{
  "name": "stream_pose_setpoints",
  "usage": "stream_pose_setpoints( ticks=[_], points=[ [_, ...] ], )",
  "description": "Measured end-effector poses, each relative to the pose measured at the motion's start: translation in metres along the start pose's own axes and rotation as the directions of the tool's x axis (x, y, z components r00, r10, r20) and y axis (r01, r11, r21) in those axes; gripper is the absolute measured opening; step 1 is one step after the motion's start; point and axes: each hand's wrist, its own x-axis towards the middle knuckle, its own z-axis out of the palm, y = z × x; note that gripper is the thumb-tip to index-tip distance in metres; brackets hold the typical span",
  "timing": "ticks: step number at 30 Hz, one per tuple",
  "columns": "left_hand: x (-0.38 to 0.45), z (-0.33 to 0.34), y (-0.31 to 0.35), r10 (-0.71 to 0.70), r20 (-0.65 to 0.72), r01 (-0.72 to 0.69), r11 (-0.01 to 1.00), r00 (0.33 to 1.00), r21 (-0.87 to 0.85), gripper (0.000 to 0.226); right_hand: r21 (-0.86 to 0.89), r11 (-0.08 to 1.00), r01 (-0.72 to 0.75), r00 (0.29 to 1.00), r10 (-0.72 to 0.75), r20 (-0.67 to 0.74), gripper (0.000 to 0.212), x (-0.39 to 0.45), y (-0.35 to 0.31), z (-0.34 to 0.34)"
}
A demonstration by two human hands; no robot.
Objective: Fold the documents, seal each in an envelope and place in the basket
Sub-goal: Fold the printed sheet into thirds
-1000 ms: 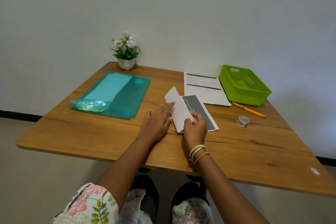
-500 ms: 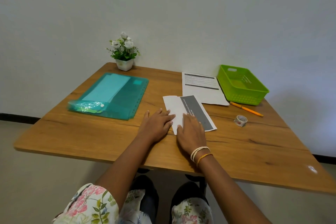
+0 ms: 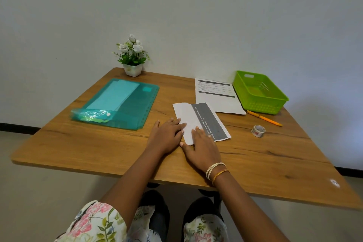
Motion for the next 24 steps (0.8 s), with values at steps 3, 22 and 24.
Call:
stream_pose_setpoints(
  ticks=[3, 22, 24],
  points=[
    [-0.001, 0.001, 0.001, 0.001, 0.004, -0.001, 1.000, 1.000, -0.003, 0.044, 0.020, 1.000, -0.016, 1.000, 0.017, -0.018, 0.064, 0.000, -0.002, 0.000],
    [-0.004, -0.004, 0.002, -0.030, -0.151, 0.003, 0.984, 0.988, -0.177, 0.077, 0.499, 0.866, 0.047, 0.852, 0.226, -0.472, 0.020, -0.004, -0.008, -0.008],
    [-0.004, -0.004, 0.002, -0.012, -0.137, -0.008, 0.989, 0.991, -0.146, 0.073, 0.615, 0.789, 0.011, 0.823, 0.342, -0.453, 0.021, 0.000, -0.006, -0.013]
  ],
)
